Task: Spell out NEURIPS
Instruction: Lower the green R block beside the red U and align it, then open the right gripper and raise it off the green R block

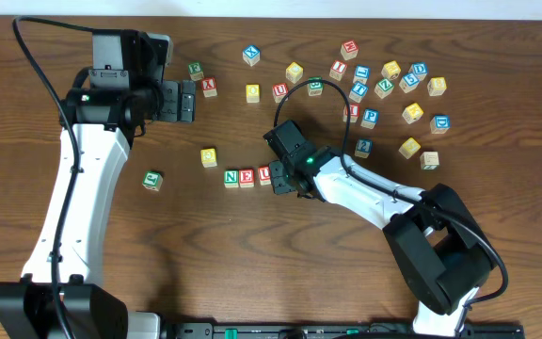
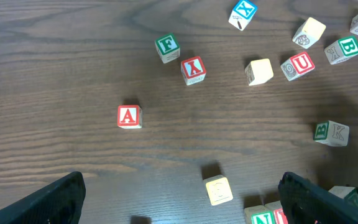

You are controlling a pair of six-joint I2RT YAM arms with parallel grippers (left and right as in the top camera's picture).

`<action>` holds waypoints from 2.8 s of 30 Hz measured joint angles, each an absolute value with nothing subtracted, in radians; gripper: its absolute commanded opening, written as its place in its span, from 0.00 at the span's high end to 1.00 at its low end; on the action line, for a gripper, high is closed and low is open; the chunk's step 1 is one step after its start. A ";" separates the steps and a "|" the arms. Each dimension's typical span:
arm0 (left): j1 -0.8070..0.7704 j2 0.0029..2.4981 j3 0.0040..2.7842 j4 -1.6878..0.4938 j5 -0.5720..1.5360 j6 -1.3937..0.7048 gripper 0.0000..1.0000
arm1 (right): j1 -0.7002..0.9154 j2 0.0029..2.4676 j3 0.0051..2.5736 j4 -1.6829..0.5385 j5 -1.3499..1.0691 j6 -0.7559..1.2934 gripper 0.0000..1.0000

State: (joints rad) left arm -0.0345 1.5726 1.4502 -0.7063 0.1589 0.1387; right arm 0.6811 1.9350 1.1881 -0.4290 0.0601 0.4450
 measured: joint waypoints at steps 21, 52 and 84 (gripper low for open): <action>-0.035 1.573 1.450 -0.707 0.159 0.139 0.02 | 0.681 1.935 1.188 -0.437 0.059 0.444 0.67; -0.035 1.573 1.450 -0.706 0.159 0.139 0.02 | 0.681 1.936 1.213 -0.474 0.060 0.440 0.66; -0.035 1.573 1.450 -0.706 0.159 0.139 0.02 | 0.681 1.937 1.420 -0.685 0.163 0.401 0.67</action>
State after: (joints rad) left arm -0.0345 1.5726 1.4502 -0.7063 0.1589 0.1387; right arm 0.6811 1.9366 1.4197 -0.6849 0.1627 0.4011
